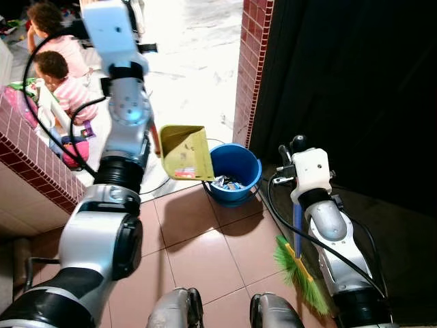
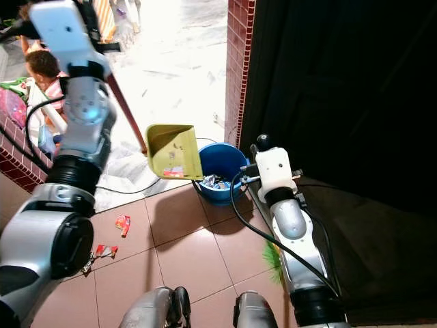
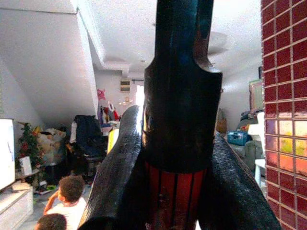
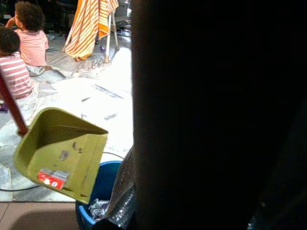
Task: Sweep floor
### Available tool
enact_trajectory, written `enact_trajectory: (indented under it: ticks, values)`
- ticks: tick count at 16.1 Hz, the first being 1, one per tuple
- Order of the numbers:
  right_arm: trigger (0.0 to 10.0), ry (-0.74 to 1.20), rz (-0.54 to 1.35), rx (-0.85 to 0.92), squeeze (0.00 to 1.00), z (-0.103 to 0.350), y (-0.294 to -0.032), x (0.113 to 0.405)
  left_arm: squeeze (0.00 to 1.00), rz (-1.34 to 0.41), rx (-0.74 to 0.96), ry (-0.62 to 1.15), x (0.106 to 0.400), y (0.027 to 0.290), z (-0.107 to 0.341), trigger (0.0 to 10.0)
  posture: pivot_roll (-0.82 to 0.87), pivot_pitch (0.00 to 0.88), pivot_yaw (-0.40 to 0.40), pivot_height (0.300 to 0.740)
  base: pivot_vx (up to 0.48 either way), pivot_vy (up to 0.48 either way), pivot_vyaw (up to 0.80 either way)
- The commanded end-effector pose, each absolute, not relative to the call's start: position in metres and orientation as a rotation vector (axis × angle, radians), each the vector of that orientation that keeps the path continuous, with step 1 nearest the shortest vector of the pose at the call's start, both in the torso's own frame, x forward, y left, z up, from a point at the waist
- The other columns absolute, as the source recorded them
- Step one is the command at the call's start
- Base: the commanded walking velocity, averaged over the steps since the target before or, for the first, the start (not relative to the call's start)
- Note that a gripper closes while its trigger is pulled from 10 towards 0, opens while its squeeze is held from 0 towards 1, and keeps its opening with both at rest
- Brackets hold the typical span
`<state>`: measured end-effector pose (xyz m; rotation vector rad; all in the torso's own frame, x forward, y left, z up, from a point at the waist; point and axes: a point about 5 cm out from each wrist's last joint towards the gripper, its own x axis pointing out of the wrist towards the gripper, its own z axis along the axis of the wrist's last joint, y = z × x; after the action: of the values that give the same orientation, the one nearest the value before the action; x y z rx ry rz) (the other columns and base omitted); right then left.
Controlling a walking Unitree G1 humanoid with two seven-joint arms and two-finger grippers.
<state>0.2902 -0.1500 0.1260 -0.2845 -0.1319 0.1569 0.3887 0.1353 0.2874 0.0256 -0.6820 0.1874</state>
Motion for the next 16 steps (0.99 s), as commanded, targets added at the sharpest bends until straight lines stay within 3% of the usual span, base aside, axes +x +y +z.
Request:
enact_trajectory:
  ticks: [1, 7, 10, 14, 16]
  values:
    - [10.0, -0.179, 0.161, -0.291, 0.0, 0.135, -0.148, 0.289, 0.0, 0.161, 0.008, -0.774, 0.385, 0.124, 0.305, 10.0, -0.17, 0.132, 0.094, 0.74, 0.0, 0.0, 0.0]
    - [10.0, -0.176, 0.142, -0.287, 0.0, 0.134, -0.148, 0.284, 0.0, 0.008, 0.019, -0.769, 0.376, 0.076, 0.285, 10.0, -0.18, 0.156, 0.117, 0.74, 0.0, 0.0, 0.0]
    - [10.0, -0.172, 0.135, -0.286, 0.0, 0.133, -0.148, 0.283, 0.0, -0.204, 0.106, -0.793, 0.361, 0.042, 0.266, 10.0, -0.17, 0.16, 0.123, 0.74, 0.0, 0.0, 0.0]
    - [10.0, -0.172, 0.134, -0.284, 0.0, 0.133, -0.147, 0.284, 0.0, -0.336, 0.183, -0.869, 0.351, 0.033, 0.267, 10.0, -0.16, 0.156, 0.121, 0.74, 0.0, 0.0, 0.0]
    - [10.0, -0.176, 0.135, -0.29, 0.0, 0.132, -0.147, 0.286, 0.0, -0.509, 0.229, -0.93, 0.337, 0.022, 0.267, 10.0, -0.15, 0.152, 0.116, 0.74, 0.0, 0.0, 0.0]
